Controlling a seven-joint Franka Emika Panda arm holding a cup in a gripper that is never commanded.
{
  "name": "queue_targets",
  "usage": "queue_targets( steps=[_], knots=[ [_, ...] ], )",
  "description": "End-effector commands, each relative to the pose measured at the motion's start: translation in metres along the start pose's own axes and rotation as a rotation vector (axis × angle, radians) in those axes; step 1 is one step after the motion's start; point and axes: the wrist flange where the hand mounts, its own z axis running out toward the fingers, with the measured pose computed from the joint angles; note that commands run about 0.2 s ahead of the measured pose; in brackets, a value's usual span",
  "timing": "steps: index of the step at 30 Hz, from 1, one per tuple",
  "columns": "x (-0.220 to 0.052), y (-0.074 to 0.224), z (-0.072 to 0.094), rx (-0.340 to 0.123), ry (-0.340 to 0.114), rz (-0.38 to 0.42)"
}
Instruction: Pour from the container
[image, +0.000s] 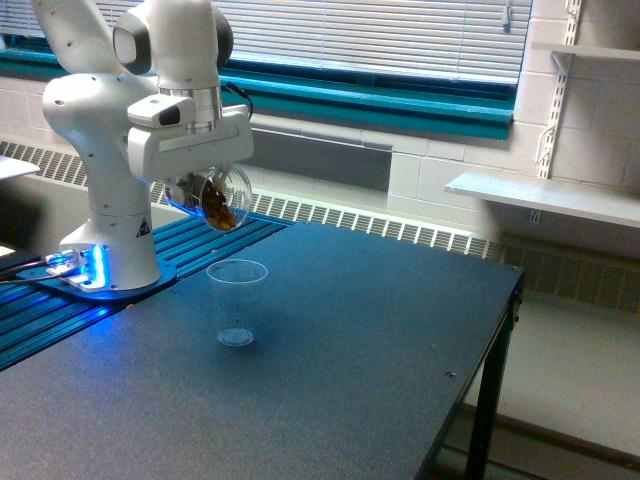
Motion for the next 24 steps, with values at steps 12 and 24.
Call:
queue_targets(
  steps=[12, 24],
  knots=[
    [-0.007, -0.001, 0.027, -0.020, -0.050, 0.025],
    [-0.008, -0.005, 0.034, -0.014, -0.068, 0.036]
  ],
)
